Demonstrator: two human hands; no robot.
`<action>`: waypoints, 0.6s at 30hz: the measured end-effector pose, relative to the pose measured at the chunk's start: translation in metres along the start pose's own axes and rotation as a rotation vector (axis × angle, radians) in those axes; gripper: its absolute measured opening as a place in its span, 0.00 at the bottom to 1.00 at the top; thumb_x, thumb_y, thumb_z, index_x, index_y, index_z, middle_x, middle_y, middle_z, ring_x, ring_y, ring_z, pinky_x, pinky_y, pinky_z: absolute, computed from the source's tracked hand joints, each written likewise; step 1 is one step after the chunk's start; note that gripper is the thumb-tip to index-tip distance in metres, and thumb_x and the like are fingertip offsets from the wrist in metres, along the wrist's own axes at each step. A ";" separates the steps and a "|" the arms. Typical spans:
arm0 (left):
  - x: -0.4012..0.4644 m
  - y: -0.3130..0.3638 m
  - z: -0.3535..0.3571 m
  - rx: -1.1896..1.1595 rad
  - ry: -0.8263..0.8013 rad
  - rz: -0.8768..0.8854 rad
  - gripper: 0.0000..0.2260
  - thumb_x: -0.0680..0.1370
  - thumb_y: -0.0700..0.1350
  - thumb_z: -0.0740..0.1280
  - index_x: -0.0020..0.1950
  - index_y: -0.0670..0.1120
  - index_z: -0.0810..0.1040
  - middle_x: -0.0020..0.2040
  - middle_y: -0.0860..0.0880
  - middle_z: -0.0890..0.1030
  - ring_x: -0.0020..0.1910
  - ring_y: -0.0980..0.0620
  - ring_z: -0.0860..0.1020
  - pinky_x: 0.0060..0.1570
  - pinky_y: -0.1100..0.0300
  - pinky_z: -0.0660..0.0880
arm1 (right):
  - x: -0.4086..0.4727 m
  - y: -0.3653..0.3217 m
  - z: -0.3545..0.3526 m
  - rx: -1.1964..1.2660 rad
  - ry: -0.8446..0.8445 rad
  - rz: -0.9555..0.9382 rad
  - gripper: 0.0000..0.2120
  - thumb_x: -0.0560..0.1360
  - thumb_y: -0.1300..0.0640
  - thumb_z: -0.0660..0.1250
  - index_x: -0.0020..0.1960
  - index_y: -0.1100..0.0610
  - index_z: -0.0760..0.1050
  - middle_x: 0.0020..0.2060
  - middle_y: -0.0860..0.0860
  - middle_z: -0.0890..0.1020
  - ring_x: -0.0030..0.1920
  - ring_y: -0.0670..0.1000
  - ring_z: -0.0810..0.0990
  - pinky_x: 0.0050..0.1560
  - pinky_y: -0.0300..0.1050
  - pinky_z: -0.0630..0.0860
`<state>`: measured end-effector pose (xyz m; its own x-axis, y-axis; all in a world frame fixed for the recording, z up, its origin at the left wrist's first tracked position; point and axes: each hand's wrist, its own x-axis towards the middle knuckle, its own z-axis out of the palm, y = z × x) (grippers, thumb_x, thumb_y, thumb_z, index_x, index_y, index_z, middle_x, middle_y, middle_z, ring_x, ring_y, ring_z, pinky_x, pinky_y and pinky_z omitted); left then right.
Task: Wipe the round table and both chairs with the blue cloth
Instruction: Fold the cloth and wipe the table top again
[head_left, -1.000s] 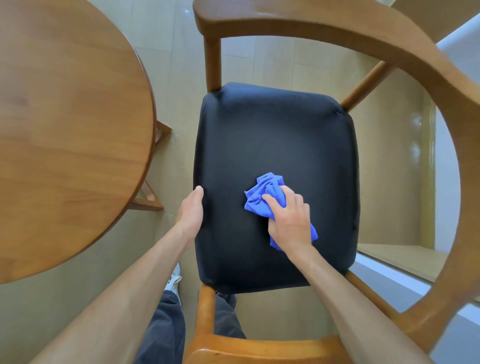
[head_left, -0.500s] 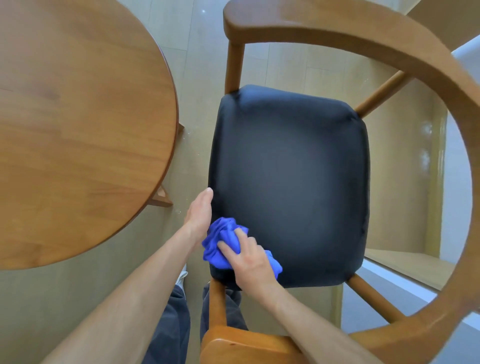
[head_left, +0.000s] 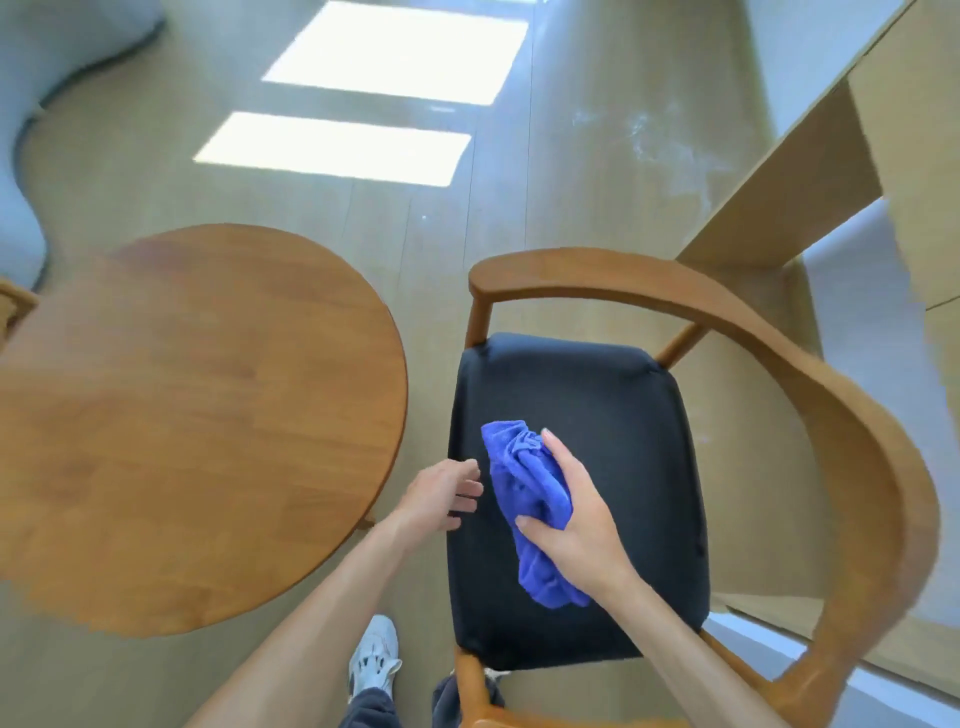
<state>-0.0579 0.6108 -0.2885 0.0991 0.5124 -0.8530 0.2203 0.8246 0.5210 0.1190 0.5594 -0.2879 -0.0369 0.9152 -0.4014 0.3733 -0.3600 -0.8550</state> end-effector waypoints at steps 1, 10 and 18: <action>-0.017 0.017 -0.002 -0.031 -0.060 0.065 0.14 0.80 0.52 0.58 0.58 0.46 0.77 0.55 0.48 0.82 0.55 0.49 0.80 0.56 0.53 0.73 | -0.002 -0.025 -0.004 0.050 0.025 -0.016 0.42 0.70 0.67 0.72 0.72 0.36 0.58 0.66 0.34 0.69 0.65 0.36 0.70 0.61 0.30 0.69; -0.187 0.138 -0.061 -0.013 -0.111 0.621 0.16 0.73 0.45 0.72 0.59 0.49 0.75 0.54 0.49 0.82 0.52 0.56 0.81 0.49 0.64 0.77 | -0.044 -0.233 -0.013 0.368 0.164 -0.238 0.31 0.74 0.60 0.71 0.71 0.40 0.64 0.59 0.40 0.79 0.58 0.44 0.80 0.56 0.41 0.78; -0.304 0.162 -0.131 0.014 -0.006 0.901 0.09 0.77 0.46 0.68 0.57 0.48 0.75 0.52 0.47 0.82 0.51 0.51 0.81 0.49 0.60 0.78 | -0.115 -0.351 0.019 0.899 0.147 -0.225 0.16 0.70 0.53 0.67 0.57 0.56 0.75 0.45 0.56 0.85 0.44 0.56 0.85 0.45 0.52 0.79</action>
<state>-0.1800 0.6198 0.0590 0.2449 0.9620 -0.1210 0.0682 0.1074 0.9919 -0.0252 0.5770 0.0518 0.1191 0.9719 -0.2028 -0.4868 -0.1209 -0.8651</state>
